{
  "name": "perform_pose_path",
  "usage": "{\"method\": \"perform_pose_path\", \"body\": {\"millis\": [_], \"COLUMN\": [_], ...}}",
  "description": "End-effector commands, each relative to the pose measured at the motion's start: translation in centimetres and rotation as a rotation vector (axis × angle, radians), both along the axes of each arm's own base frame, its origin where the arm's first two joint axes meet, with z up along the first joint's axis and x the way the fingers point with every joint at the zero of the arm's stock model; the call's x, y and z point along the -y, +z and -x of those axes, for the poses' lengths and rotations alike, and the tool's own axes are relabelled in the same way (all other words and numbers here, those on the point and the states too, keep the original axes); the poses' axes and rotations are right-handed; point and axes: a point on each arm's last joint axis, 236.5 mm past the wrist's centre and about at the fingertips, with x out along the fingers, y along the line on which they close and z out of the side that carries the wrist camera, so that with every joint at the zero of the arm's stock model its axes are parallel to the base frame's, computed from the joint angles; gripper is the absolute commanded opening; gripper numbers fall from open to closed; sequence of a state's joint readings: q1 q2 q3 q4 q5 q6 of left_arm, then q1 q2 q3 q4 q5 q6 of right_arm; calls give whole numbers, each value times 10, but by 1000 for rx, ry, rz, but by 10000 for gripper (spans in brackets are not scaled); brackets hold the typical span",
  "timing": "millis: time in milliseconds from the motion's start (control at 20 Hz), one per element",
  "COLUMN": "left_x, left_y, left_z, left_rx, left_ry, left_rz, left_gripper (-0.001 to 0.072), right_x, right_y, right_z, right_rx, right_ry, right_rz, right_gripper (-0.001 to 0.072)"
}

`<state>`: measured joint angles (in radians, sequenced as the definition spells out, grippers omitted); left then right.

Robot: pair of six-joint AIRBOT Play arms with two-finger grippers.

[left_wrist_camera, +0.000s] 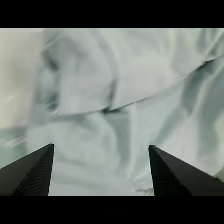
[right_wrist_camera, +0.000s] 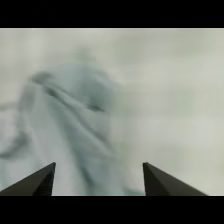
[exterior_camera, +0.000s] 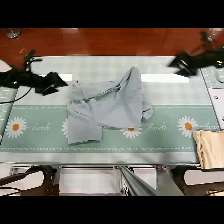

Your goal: Fold the shirts.

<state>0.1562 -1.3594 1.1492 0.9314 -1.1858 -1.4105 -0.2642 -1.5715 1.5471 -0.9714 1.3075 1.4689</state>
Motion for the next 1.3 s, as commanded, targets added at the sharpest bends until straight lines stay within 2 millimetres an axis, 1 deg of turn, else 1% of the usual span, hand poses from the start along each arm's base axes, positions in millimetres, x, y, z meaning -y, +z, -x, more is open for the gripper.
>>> {"method": "perform_pose_path", "body": {"millis": [0, 50, 100, 150, 200, 300, 400, 500, 550, 650, 750, 800, 850, 900, 950, 1000, 1050, 1100, 1150, 1250], "left_x": [-29, -22, -14, -9, -6, -4, -1, 9, 15, 32, 46, 50, 51, 53, 55, 55, 54, 53, 52, 53], "left_y": [-38, -54, -67, -74, -80, -91, -101, -110, -113, -115, -113, -112, -111, -107, -104, -100, -96, -90, -86, -79], "left_z": [42, 49, 53, 53, 54, 57, 59, 61, 60, 49, 36, 33, 32, 31, 31, 28, 22, 15, 11, 5], "left_rx": [-187, -210, -217, -216, -208, -245, -272, -297, -299, -267, -225, -213, -205, -180, -170, -163, -148, -128, -105, -89], "left_ry": [87, 113, 143, 171, 167, 173, 169, 150, 144, 146, 164, 164, 154, 117, 89, 87, 92, 92, 78, 67], "left_rz": [4, 39, 79, 112, 124, 134, 137, 141, 144, 166, 184, 182, 179, 176, 178, 182, 185, 185, 181, 185], "left_gripper": [701, 701, 701, 700, 700, 700, 699, 698, 698, 698, 696, 616, 180, 19, 21, 22, 22, 22, 22, 22], "right_x": [109, 112, 106, 95, 80, 52, 24, 9, 4, -3, -24, -34, -41, -44, -47, -57, -73, -89, -100, -108], "right_y": [-23, -37, -55, -72, -84, -96, -96, -93, -93, -93, -94, -94, -95, -96, -97, -96, -96, -99, -108, -125], "right_z": [82, 101, 123, 143, 158, 178, 188, 195, 198, 201, 207, 208, 207, 203, 200, 197, 195, 194, 193, 186], "right_rx": [-164, -181, -182, -171, -158, -130, -113, -117, -125, -136, -156, -158, -154, -151, -148, -146, -153, -164, -179, -230], "right_ry": [-228, -297, -308, -311, -324, -339, -308, -274, -256, -223, -142, -106, -90, -103, -116, -110, -96, -66, -43, -62], "right_rz": [222, 208, 216, 215, 185, 112, 23, -26, -37, -34, -37, -34, -23, -13, -13, -36, -75, -93, -86, -91], "right_gripper": [628, 622, 619, 619, 619, 619, 619, 619, 619, 619, 619, 620, 620, 620, 620, 620, 620, 620, 620, 620]}}
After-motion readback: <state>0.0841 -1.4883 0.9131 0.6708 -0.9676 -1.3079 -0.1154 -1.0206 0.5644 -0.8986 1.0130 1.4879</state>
